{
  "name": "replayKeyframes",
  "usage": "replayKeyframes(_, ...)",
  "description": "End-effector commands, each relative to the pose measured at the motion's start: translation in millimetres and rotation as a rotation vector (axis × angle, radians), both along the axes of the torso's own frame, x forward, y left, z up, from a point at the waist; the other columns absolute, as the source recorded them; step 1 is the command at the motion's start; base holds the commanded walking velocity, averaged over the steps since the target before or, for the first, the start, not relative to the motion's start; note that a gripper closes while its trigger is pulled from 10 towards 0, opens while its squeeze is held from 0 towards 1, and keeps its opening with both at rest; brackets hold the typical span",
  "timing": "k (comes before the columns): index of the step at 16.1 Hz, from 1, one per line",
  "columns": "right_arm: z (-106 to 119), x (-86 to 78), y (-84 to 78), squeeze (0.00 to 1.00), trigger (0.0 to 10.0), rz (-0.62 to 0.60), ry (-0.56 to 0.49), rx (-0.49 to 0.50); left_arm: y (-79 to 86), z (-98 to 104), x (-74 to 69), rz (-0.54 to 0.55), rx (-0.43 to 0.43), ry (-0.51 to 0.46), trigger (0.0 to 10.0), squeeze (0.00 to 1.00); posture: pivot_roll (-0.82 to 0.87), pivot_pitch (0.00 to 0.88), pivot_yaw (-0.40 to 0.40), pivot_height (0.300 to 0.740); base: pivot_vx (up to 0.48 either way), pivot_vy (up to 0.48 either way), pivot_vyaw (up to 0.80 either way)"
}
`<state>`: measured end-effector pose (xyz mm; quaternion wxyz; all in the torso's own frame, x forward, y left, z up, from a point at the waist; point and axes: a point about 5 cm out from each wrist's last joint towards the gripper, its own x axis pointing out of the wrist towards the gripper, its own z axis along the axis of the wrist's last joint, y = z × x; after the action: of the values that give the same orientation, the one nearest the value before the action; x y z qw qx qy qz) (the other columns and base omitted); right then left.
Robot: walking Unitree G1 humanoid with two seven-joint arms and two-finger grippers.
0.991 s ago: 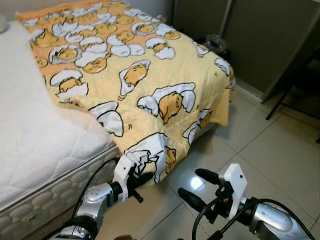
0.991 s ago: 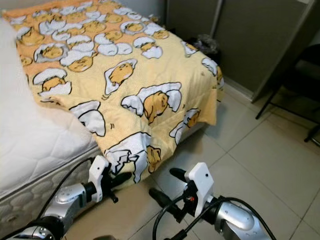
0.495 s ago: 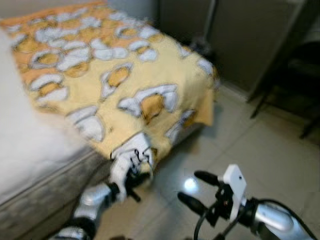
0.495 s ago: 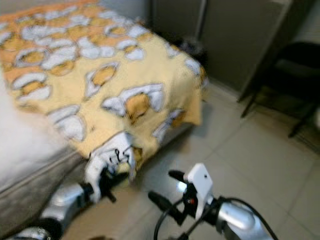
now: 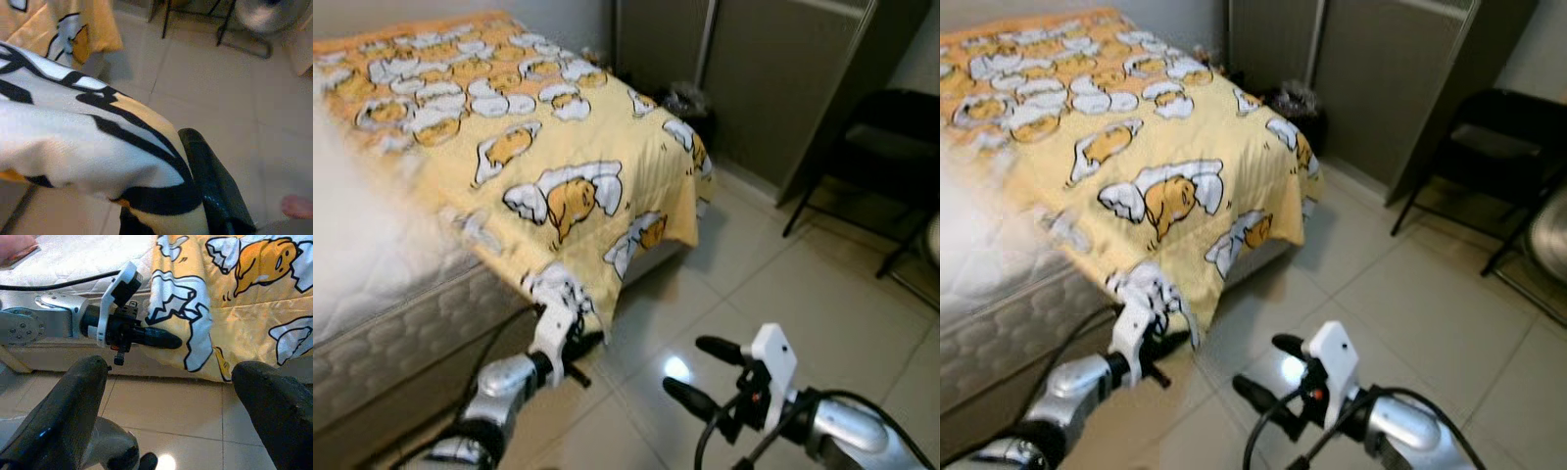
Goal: Clean up the room
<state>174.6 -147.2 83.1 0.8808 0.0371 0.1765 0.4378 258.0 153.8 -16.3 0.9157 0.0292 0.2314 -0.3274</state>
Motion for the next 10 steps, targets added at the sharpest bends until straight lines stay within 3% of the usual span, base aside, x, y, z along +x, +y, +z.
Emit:
replayKeyframes(1, 3, 0.5, 1.6, 0.00, 10.0, 0.012, -0.015, 0.009, 5.8, -6, -5.2, -0.002, 0.066, 0.015, 10.0, 0.00, -0.12, 0.027, 0.002, 0.740, 0.000, 0.000, 0.00)
replayKeyframes(2, 2, -0.1, 1.8, 0.00, 10.0, 0.013, -0.013, 0.008, 19.0, -11, -10.9, 0.014, 0.166, 0.027, 10.0, 0.00, -0.12, 0.027, 0.002, 0.740, 0.000, 0.000, 0.00)
replayKeyframes(4, 0, -0.8, 2.2, 0.00, 10.0, 0.015, -0.008, 0.006, 35.5, -16, -16.7, 0.052, 0.249, 0.042, 10.0, 0.00, -0.11, 0.029, 0.003, 0.740, 0.000, 0.000, 0.00)
replayKeyframes(7, -2, -0.6, 2.6, 0.00, 10.0, 0.009, -0.005, 0.007, 53.3, -16, -20.0, 0.108, 0.299, 0.034, 10.0, 0.00, -0.11, 0.032, 0.004, 0.740, 0.000, 0.000, 0.00)
replayKeyframes(9, -4, -1.4, 3.5, 0.00, 10.0, 0.004, -0.001, 0.010, 63.8, -15, -22.1, 0.114, 0.377, 0.015, 10.0, 0.00, -0.11, 0.032, 0.004, 0.740, 0.000, 0.000, 0.00)
replayKeyframes(10, -5, -2.1, 4.1, 0.00, 10.0, 0.003, 0.002, 0.011, 69.1, -17, -26.3, 0.065, 0.469, 0.002, 10.0, 0.00, -0.11, 0.037, 0.007, 0.740, 0.000, 0.000, 0.00)
